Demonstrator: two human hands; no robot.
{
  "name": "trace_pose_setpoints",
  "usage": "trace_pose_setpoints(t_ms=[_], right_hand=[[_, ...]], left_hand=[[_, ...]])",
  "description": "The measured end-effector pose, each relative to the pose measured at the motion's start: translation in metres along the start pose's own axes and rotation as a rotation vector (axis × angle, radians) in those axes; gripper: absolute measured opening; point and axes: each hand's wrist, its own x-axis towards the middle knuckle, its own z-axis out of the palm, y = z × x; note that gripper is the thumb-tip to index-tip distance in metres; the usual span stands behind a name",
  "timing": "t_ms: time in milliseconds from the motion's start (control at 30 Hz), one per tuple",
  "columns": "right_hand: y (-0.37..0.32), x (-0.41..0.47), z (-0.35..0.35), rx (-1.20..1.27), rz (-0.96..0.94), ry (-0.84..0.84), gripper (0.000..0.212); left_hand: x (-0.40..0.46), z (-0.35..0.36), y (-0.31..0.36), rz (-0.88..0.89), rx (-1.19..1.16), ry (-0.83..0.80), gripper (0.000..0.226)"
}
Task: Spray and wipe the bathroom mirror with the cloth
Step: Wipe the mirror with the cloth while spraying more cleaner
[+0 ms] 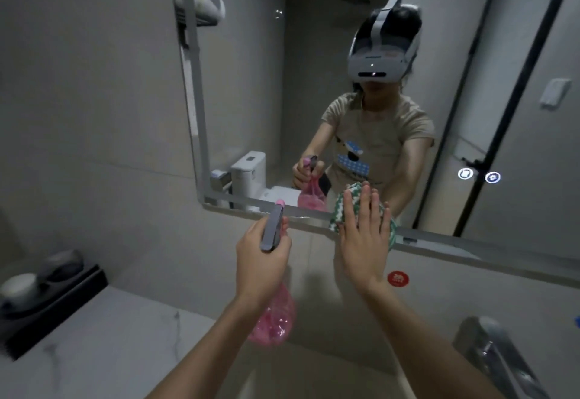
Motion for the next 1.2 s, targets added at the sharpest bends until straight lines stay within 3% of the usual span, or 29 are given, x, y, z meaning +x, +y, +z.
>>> trace_pose_setpoints(t_ms=[200,300,367,467,667,800,933,1033,1133,1200], right_hand=[[-0.036,0.013,0.007,-0.026,-0.084,-0.004,0.083],[-0.057,0.018,0.017,0.012,-0.116,0.005,0.089],[-0.075,0.019,0.024,0.047,-0.133,0.009,0.090],[-0.099,0.018,0.034,0.104,-0.092,0.000,0.086],[-0.140,0.027,0.050,0.044,-0.138,0.028,0.082],[-0.187,0.034,0.063,-0.027,-0.124,0.068,0.073],[-0.235,0.042,0.076,-0.047,-0.087,0.101,0.072],[-0.265,0.049,0.086,-0.053,-0.136,0.114,0.074],[-0.285,0.054,0.094,-0.098,-0.190,0.103,0.064],[-0.291,0.057,0.097,-0.149,-0.231,0.076,0.060]], left_hand=[[0.005,-0.028,-0.013,-0.049,-0.078,-0.019,0.009],[0.001,-0.044,-0.020,-0.060,-0.018,0.036,0.017],[0.001,-0.057,-0.022,-0.024,0.072,0.053,0.007],[0.008,-0.079,-0.029,0.042,0.209,0.043,0.030],[0.046,-0.119,-0.047,0.027,0.171,0.024,0.009],[0.070,-0.152,-0.078,-0.052,0.016,-0.089,0.007],[0.105,-0.192,-0.110,0.086,0.119,-0.059,0.008],[0.129,-0.215,-0.121,0.076,0.091,-0.065,0.013],[0.146,-0.236,-0.129,0.160,0.133,-0.049,0.010],[0.151,-0.248,-0.131,0.194,0.132,-0.085,0.020]])
